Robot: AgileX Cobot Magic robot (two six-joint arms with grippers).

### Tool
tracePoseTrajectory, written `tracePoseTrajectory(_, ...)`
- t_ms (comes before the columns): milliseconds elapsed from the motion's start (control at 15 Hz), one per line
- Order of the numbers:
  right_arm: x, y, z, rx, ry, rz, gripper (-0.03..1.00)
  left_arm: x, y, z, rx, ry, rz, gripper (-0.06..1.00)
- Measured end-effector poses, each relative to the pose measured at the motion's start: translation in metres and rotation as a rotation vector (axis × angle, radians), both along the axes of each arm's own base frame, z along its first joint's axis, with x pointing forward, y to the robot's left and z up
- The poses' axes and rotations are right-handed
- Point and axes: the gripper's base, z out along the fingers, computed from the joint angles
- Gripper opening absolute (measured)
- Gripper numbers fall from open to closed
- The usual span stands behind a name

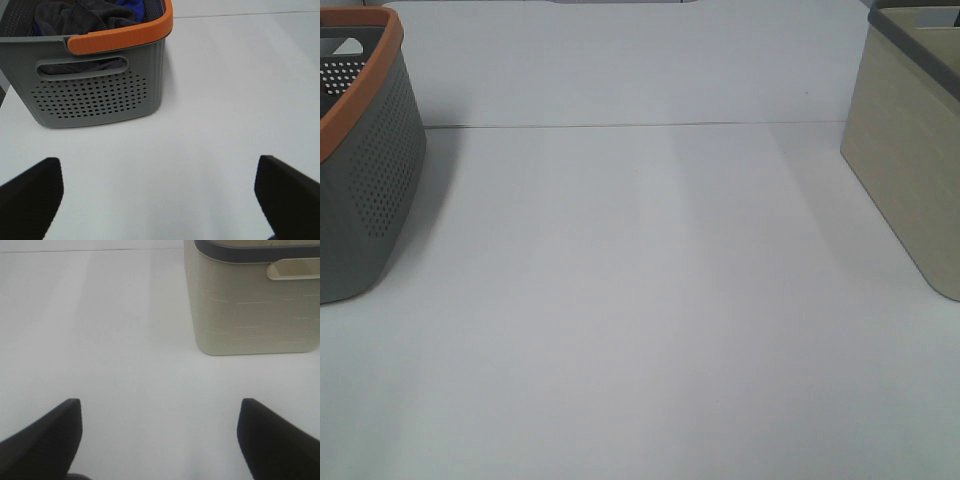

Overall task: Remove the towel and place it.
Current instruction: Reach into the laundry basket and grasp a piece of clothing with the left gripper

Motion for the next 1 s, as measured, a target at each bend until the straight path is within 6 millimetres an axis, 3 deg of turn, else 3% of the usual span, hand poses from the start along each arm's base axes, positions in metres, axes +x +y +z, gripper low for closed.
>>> tracePoseTrajectory(1000, 0.0, 0.0, 0.0, 0.0, 0.0, 0.0, 0.83, 0.0, -0.0004, 0.0, -0.003, 0.0, -0.003, 0.99)
